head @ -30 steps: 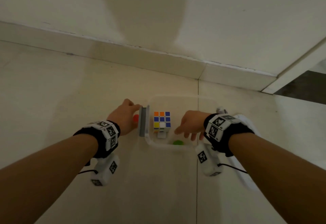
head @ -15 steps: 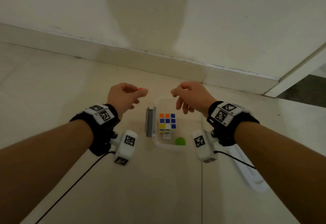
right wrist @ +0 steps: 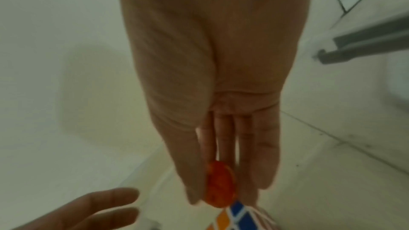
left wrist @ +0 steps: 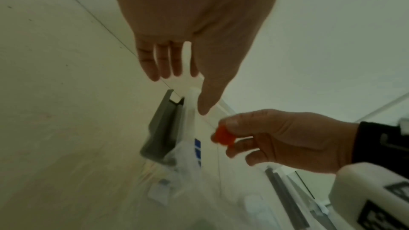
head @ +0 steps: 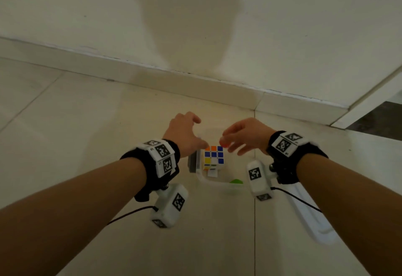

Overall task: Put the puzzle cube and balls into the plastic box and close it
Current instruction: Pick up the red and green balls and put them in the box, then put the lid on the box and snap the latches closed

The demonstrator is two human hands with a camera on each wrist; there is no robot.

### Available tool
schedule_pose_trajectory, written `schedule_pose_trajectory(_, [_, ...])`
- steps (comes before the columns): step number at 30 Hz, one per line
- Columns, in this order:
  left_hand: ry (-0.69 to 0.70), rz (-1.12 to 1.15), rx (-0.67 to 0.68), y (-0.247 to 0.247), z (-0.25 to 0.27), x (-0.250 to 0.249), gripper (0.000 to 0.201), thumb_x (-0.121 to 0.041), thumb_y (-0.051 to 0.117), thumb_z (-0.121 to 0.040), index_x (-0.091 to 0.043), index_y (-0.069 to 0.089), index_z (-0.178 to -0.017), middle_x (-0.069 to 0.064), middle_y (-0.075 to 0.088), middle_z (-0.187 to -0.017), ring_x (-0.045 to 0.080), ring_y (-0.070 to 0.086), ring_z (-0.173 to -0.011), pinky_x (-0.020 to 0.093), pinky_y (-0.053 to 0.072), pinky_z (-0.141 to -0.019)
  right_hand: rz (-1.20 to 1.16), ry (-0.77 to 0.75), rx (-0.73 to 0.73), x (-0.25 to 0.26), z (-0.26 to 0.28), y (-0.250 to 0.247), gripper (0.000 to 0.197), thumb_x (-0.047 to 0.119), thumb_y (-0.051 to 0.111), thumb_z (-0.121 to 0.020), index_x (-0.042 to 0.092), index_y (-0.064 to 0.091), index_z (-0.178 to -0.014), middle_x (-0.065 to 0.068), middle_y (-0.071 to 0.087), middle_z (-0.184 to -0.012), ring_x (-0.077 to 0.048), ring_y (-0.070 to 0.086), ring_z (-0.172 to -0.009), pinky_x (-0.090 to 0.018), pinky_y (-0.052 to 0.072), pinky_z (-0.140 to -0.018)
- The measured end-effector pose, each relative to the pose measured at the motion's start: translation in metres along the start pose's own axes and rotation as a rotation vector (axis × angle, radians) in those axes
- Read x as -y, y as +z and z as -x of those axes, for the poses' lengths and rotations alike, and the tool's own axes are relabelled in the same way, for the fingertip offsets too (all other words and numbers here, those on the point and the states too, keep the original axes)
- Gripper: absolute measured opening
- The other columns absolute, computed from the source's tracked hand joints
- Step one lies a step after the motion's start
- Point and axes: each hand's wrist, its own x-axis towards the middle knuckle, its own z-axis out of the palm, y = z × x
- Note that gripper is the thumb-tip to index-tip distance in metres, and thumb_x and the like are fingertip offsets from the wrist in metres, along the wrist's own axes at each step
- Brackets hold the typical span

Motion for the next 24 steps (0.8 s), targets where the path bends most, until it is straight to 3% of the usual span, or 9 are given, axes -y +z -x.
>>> schedule_pose_trajectory(2, [-0.106,-0.058,0.043,0.005,-0.001,0.007,0.081,-0.039,0.083,-0.067,-0.018,0.044,-0.134,0.008,0.045,-0.135,0.027,0.050,-0.120,0.041,0.050,-0.097,0.101,0.147,0.039,-0.013,-0.004,-0.002,0.023,0.014,0.079,-0.081,0.010,0.072,-0.102,-0.008,0.079,-0.093,-0.019,0.076,-0.081,-0.028,0.062,-0.065])
schedule_pose_trajectory(4, [-0.210,0.006,0.147,0.007,0.000,0.010,0.083,-0.040,0.078,-0.075,-0.012,0.037,-0.141,0.012,0.048,-0.137,0.030,0.056,-0.116,0.040,0.053,-0.091,0.170,0.256,0.061,-0.024,-0.009,-0.001,0.025,0.008,0.082,-0.077,0.007,0.074,-0.101,-0.011,0.078,-0.093,-0.022,0.077,-0.081,-0.029,0.064,-0.064])
schedule_pose_trajectory(7, [-0.233,0.120,0.216,0.007,0.001,0.009,0.057,-0.033,0.073,-0.082,-0.013,0.051,-0.131,0.012,0.060,-0.123,0.029,0.067,-0.097,0.042,0.062,-0.073,0.269,0.324,0.083,-0.036,-0.020,0.004,0.034,0.007,0.084,-0.073,0.001,0.075,-0.105,-0.016,0.078,-0.099,-0.030,0.076,-0.092,-0.045,0.062,-0.086])
schedule_pose_trajectory(11, [-0.192,0.184,0.172,0.005,-0.001,0.008,0.036,-0.025,0.072,-0.083,-0.017,0.061,-0.116,0.010,0.064,-0.104,0.024,0.067,-0.078,0.036,0.061,-0.060,0.317,0.309,0.061,-0.045,-0.033,0.009,0.033,0.009,0.082,-0.075,-0.001,0.074,-0.106,-0.019,0.077,-0.103,-0.033,0.074,-0.098,-0.048,0.060,-0.091])
schedule_pose_trajectory(15, [-0.156,0.160,0.154,0.007,-0.001,0.009,0.034,-0.027,0.069,-0.083,-0.019,0.064,-0.116,0.009,0.066,-0.106,0.029,0.066,-0.093,0.041,0.061,-0.074,0.383,0.283,0.098,-0.050,-0.039,0.013,0.043,0.020,0.088,-0.067,0.000,0.075,-0.103,-0.017,0.078,-0.100,-0.033,0.075,-0.098,-0.050,0.060,-0.089])
schedule_pose_trajectory(18, [-0.140,0.161,0.144,0.008,0.001,0.008,0.034,-0.027,0.068,-0.082,-0.019,0.066,-0.115,0.010,0.068,-0.108,0.030,0.066,-0.098,0.045,0.058,-0.085,0.388,0.286,0.106,-0.051,-0.040,0.015,0.037,0.016,0.081,-0.075,0.002,0.074,-0.108,-0.018,0.077,-0.102,-0.034,0.075,-0.096,-0.050,0.060,-0.090])
schedule_pose_trajectory(24, [-0.154,0.196,0.164,0.004,0.003,0.004,0.032,-0.025,0.069,-0.083,-0.021,0.067,-0.115,0.013,0.068,-0.106,0.034,0.068,-0.095,0.049,0.060,-0.081,0.362,0.293,0.156,-0.037,-0.025,0.012,0.034,0.012,0.072,-0.087,0.000,0.069,-0.119,-0.015,0.075,-0.111,-0.030,0.073,-0.102,-0.048,0.058,-0.095])
